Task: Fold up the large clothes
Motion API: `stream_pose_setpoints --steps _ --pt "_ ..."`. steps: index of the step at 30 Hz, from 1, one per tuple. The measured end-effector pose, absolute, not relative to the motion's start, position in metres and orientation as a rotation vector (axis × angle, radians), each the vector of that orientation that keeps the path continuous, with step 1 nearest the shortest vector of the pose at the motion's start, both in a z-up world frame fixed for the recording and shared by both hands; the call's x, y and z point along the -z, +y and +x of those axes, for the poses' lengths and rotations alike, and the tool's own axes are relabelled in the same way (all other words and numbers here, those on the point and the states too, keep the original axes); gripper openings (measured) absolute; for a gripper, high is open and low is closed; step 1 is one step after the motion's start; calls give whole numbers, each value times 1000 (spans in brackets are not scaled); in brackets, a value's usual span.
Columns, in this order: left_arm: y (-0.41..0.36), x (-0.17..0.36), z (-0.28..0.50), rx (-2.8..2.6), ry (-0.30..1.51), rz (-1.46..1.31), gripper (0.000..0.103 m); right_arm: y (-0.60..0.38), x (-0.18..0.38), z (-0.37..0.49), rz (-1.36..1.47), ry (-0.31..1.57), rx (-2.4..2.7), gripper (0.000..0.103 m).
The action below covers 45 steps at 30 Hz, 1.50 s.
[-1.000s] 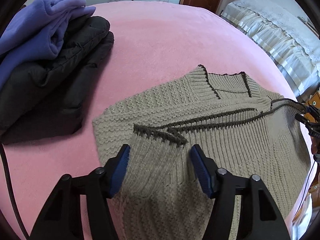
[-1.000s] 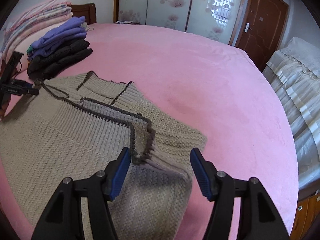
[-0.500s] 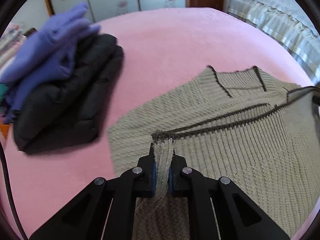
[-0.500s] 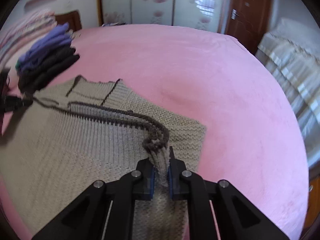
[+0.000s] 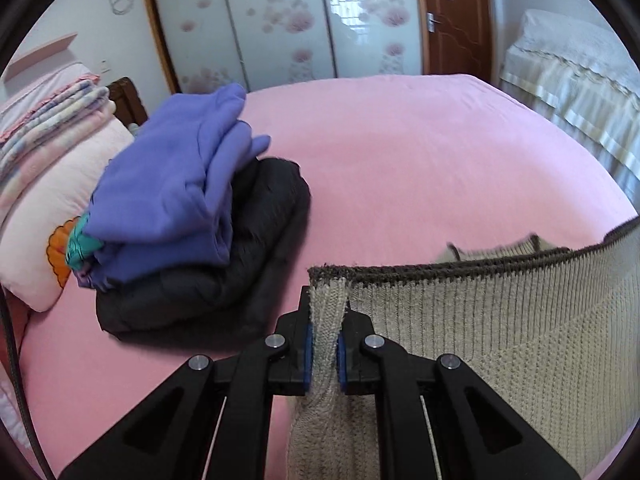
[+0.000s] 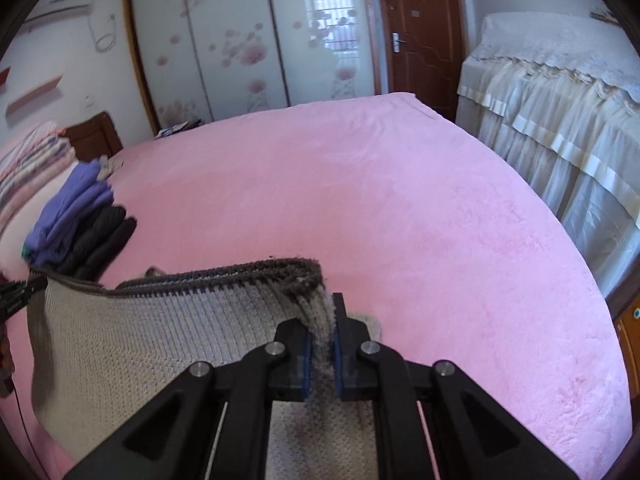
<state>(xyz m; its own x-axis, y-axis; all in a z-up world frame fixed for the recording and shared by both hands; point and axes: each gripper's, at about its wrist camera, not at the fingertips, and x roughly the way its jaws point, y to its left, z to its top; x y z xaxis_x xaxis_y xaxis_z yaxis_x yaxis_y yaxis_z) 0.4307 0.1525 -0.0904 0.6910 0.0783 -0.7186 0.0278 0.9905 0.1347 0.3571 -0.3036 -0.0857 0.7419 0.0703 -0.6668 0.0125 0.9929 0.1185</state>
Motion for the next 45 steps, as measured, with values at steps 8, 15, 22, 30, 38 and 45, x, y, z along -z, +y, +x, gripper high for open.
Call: stream_pose_setpoints --steps 8,15,22,30,38,45 --pt "132 127 486 -145 812 213 7 -306 117 418 171 792 64 7" --pt "120 170 509 -224 826 287 7 -304 156 447 150 854 136 7" --pt "124 198 525 -283 836 299 7 -300 177 460 118 873 174 7" --pt "120 231 532 -290 861 330 8 -300 197 463 122 894 183 7" --pt "124 239 545 -330 894 363 25 -301 198 466 97 917 195 10" --pt "120 198 517 -340 753 359 71 -307 169 455 65 918 221 30"
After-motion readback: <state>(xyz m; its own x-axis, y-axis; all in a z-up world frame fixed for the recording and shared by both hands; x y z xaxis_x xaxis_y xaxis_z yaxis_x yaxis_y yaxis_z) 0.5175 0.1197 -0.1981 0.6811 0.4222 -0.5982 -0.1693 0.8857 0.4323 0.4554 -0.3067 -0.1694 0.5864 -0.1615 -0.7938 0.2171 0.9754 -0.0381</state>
